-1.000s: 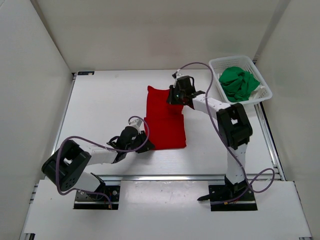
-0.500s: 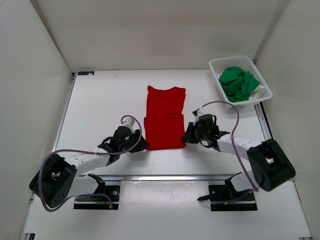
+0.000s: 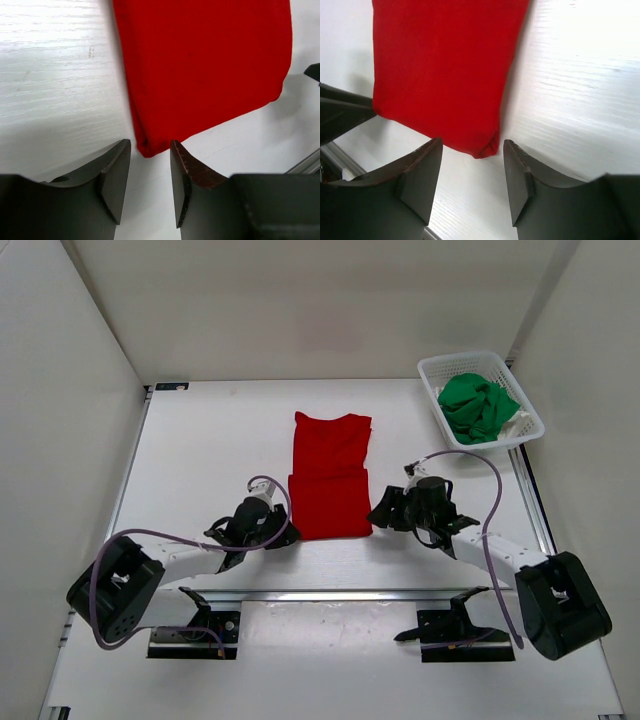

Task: Fold and stack the t-shirts
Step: Grab one side of the 2/3 rectangular tshirt with both arms, then fold the long partially folded tshirt into a neat square

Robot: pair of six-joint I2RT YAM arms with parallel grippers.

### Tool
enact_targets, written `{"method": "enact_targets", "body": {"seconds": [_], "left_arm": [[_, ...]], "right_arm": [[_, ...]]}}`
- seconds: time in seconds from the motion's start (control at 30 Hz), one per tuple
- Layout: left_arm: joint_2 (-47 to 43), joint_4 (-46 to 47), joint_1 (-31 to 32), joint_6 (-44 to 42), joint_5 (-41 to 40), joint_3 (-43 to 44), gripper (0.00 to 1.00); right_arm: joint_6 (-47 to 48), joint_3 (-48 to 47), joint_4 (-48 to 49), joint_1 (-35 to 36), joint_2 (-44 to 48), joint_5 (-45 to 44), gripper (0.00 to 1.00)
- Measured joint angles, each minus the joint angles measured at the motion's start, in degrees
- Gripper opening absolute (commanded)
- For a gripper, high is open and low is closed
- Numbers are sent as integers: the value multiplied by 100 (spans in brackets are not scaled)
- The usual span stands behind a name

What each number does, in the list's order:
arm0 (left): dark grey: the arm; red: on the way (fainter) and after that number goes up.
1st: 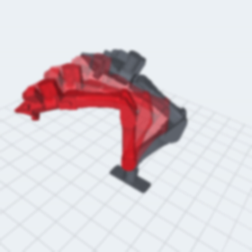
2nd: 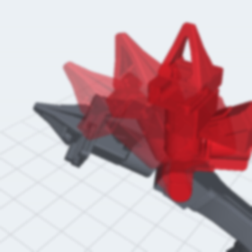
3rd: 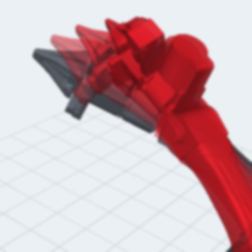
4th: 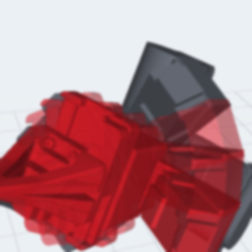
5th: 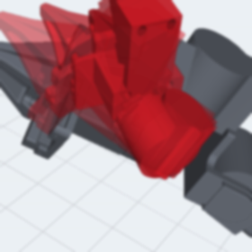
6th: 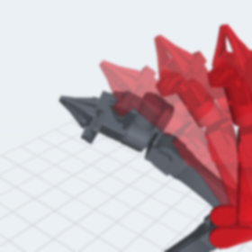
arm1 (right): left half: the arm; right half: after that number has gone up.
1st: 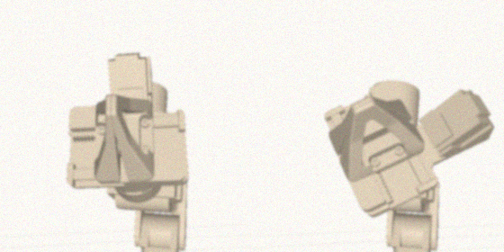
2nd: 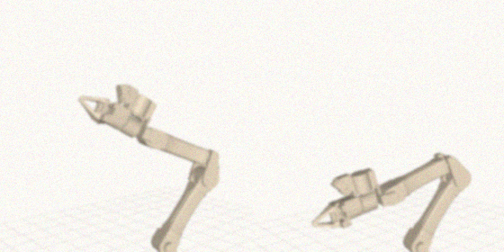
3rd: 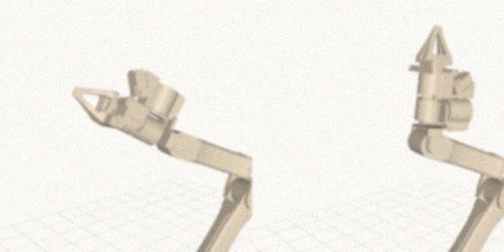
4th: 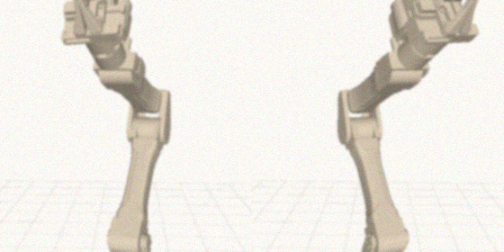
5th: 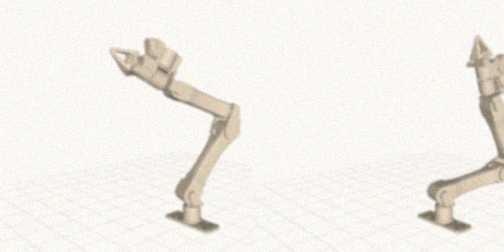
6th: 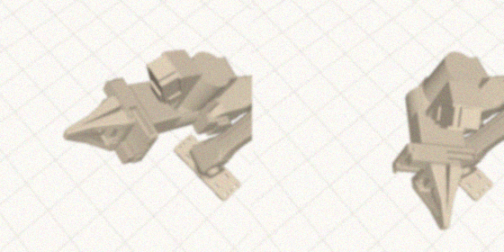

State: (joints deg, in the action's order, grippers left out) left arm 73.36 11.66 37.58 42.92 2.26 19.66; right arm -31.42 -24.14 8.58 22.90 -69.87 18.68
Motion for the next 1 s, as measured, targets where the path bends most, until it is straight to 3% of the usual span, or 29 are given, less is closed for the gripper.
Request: {"method": "enact_targets", "body": {"seconds": [0.27, 0.4, 0.43, 0.5, 0.53, 0.63, 0.83, 1.0], "left_arm": [[369, 402, 225, 160, -81, 76, 40], [442, 417, 236, 223, -120, 87, 24], [459, 404, 236, 232, -129, 87, 19], [474, 389, 234, 258, -140, 96, 11], [474, 363, 234, 258, -151, 107, 6], [439, 240, 260, 258, -210, 146, 0], [-234, -444, 466, 273, -341, 76, 0], [-1786, -1484, 1451, 627, -588, -407, 0]], "right_arm": [[-7, 50, 214, -87, -649, 282, 49], [-70, -9, 564, -83, -1075, 632, 26], [-103, -26, 608, -81, -1169, 686, 15], [-144, -61, 621, -72, -1309, 767, 2], [-157, -63, 629, -72, -1338, 789, 0], [-201, -61, 579, -17, -1298, 772, 0], [-238, 205, 133, 313, -415, 570, 1], [-675, 758, -713, 1788, 1056, -278, 0]]}}
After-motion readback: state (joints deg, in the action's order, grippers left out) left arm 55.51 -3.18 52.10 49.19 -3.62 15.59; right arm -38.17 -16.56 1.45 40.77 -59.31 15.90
